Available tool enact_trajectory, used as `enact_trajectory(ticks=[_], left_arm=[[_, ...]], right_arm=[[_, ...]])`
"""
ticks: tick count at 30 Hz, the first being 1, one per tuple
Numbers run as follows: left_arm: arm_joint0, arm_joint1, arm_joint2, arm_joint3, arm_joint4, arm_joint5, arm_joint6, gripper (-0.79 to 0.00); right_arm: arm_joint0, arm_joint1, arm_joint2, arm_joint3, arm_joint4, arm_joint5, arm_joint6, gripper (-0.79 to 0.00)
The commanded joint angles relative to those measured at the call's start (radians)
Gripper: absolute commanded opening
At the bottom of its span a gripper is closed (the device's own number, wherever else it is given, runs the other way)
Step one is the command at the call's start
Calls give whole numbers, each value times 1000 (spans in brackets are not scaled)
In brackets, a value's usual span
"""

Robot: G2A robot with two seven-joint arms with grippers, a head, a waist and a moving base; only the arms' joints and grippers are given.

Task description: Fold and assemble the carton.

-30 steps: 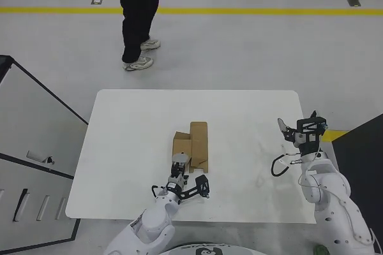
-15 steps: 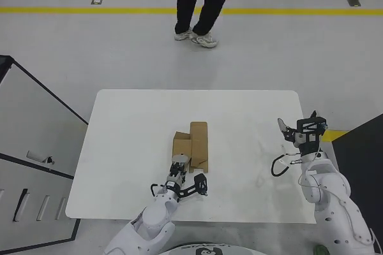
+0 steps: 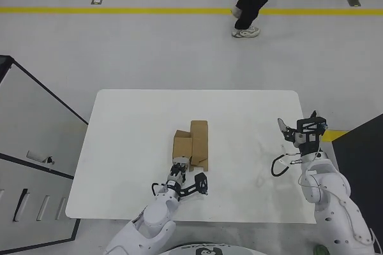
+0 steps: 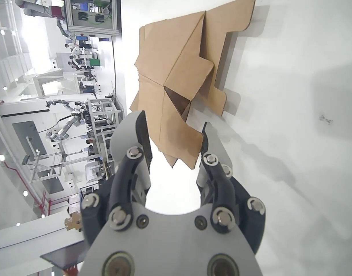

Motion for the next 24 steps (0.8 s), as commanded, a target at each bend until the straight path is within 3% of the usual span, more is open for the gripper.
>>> enact_trajectory(ticks=[1,5,8,16,24], left_arm=[[-1,-2,0,2,-1,6,-3,-449],[-1,-5,-3,-6,2,30,-8,-573],[2,-6,-6,-21,14,43,-13,-785],[-3,-7,-15,-70,65,51,1,-785],[23,8,-59,-209,182,83,71,-785]], right_arm=[[0,0,0,0,0,0,0,0],[0,0,0,0,0,0,0,0],[0,0,0,0,0,0,0,0],[0,0,0,0,0,0,0,0],[0,0,0,0,0,0,0,0]])
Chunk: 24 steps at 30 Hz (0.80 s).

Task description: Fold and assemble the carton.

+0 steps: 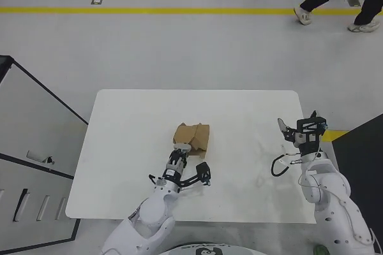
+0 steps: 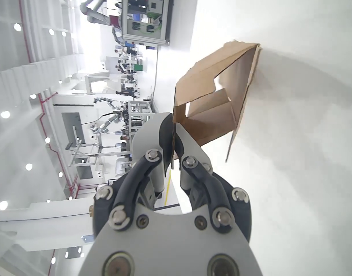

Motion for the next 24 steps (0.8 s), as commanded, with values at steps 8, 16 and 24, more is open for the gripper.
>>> enact_trajectory(ticks=[8,16,24], left_arm=[[74,32,-79,-128,117,61,204,-785],[80,35,-87,-130,131,55,225,-785],[73,54,-154,-97,135,200,436,-785]], right_arm=[[0,0,0,0,0,0,0,0],[0,0,0,0,0,0,0,0],[0,0,0,0,0,0,0,0]])
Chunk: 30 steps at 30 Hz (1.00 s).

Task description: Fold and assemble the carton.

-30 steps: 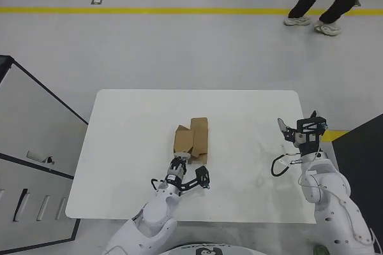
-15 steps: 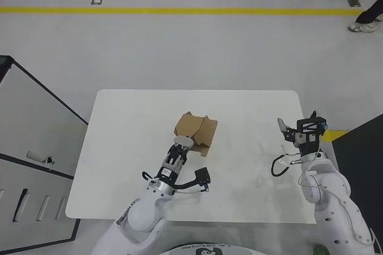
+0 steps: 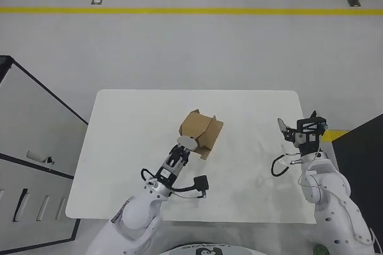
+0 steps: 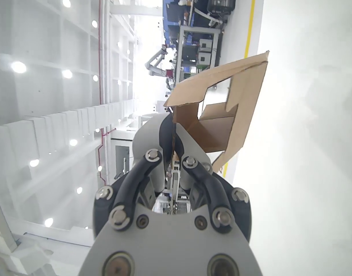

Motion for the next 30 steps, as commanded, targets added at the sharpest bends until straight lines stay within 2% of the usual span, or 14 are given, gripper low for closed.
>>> enact_trajectory(ticks=[1,5,7,14,17,30], left_arm=[[8,8,-29,10,-14,53,83,-785],[19,26,-114,73,-81,169,246,-785],[30,34,-156,107,-175,209,335,-785],[43,67,-328,210,-350,252,601,-785],[49,79,-379,219,-464,261,768,-785],[43,80,-380,207,-502,259,798,-785]], right_arm=[[0,0,0,0,0,0,0,0],[0,0,0,0,0,0,0,0],[0,0,0,0,0,0,0,0],[0,0,0,0,0,0,0,0],[0,0,0,0,0,0,0,0],[0,0,0,0,0,0,0,0]])
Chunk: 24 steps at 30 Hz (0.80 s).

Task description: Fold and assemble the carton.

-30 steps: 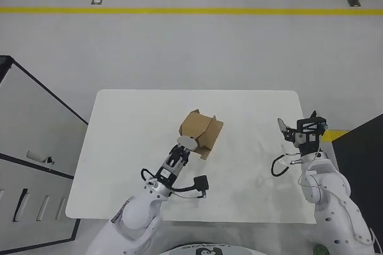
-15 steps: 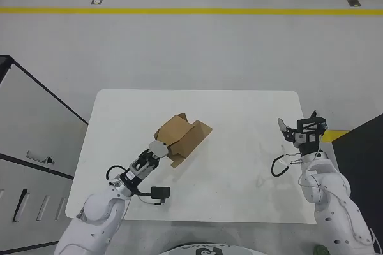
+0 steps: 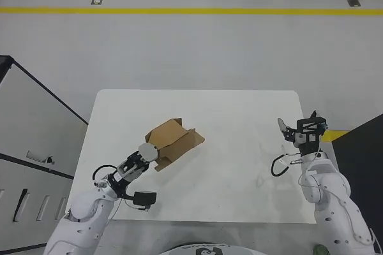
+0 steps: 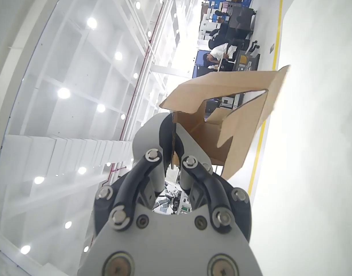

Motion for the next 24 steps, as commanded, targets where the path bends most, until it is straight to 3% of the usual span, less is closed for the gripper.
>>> enact_trajectory(ticks=[1,8,16,24], left_arm=[[-10,1,-2,-9,-33,1,22,-785],[-63,9,-13,-13,-208,-13,267,-785],[-125,15,-13,2,-307,-55,463,-785],[-125,15,-13,2,-307,-55,463,-785]], right_arm=[[0,0,0,0,0,0,0,0],[0,0,0,0,0,0,0,0],[0,0,0,0,0,0,0,0],[0,0,0,0,0,0,0,0]])
